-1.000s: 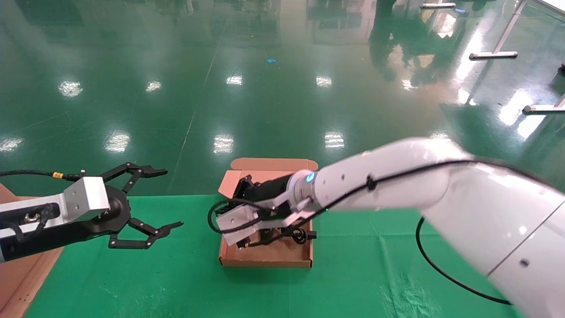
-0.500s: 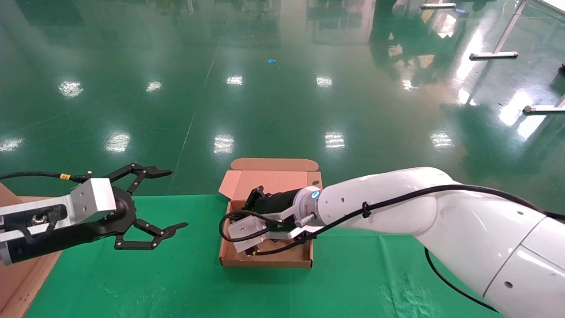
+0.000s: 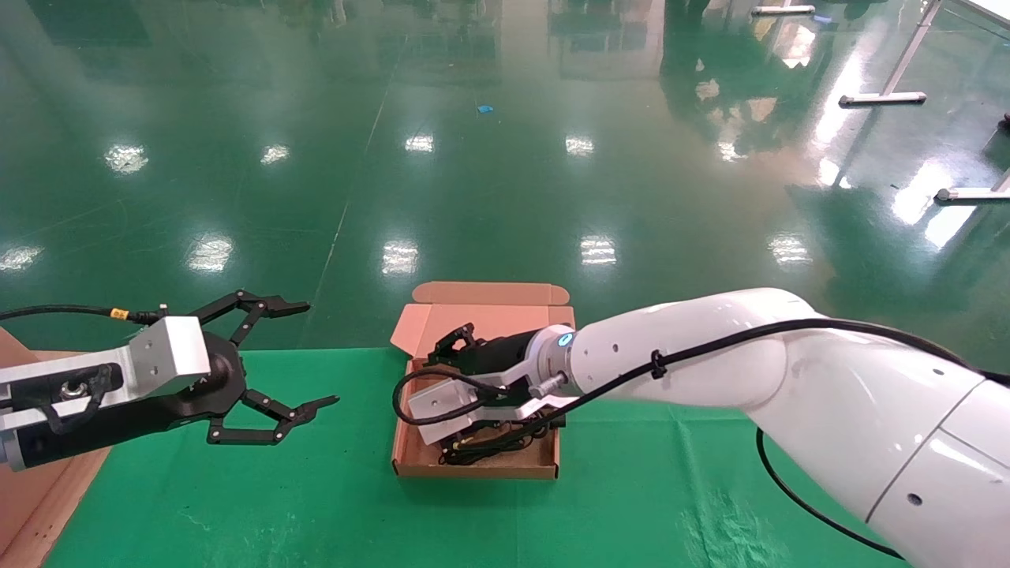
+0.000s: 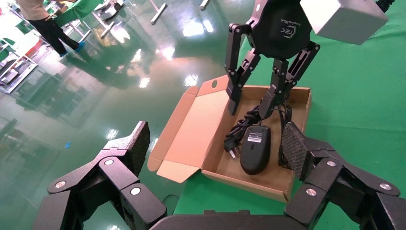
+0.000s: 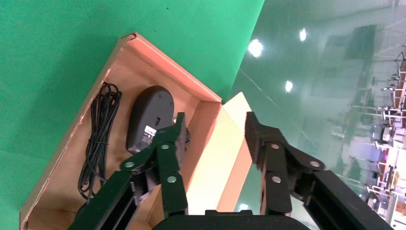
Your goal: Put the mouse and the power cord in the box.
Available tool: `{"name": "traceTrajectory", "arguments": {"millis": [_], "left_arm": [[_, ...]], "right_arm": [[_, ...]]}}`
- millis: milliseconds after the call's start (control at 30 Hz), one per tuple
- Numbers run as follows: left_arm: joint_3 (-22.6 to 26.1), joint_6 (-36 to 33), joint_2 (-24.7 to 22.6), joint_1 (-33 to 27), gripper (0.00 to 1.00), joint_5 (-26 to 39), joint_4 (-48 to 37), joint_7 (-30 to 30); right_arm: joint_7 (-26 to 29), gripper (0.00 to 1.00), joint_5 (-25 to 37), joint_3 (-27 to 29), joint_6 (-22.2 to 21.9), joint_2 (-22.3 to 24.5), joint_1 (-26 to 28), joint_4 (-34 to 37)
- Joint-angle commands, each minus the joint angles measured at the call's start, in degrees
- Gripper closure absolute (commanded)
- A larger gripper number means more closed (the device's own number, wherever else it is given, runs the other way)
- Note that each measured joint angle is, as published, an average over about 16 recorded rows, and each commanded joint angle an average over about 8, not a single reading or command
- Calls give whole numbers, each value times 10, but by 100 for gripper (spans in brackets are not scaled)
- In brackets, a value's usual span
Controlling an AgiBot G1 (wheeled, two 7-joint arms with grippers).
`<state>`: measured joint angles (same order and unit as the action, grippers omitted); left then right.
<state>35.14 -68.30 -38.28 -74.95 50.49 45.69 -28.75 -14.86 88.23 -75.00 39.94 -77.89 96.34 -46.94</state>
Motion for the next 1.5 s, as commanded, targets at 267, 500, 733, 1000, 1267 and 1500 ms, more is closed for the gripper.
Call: {"name": "traceTrajectory", "arguments": {"millis": [267, 500, 733, 1000, 1267, 1500], "left_arm": [[-20, -18, 3, 13, 0, -9, 28, 41], [-43, -39, 7, 30, 0, -19, 62, 88], [-65, -60, 11, 45, 0, -29, 95, 135], [-91, -83, 15, 64, 0, -41, 133, 189], [-118, -107, 20, 82, 0, -53, 171, 243], [-140, -128, 24, 98, 0, -63, 205, 290]], "right_arm": [[26, 0, -47, 61, 48, 44, -35, -27], [57, 0, -103, 132, 102, 95, -77, -59], [87, 0, -158, 202, 156, 146, -118, -91], [122, 0, -221, 283, 219, 205, -166, -127], [157, 0, -285, 363, 281, 263, -213, -164], [188, 0, -340, 433, 336, 315, -255, -196]]}}
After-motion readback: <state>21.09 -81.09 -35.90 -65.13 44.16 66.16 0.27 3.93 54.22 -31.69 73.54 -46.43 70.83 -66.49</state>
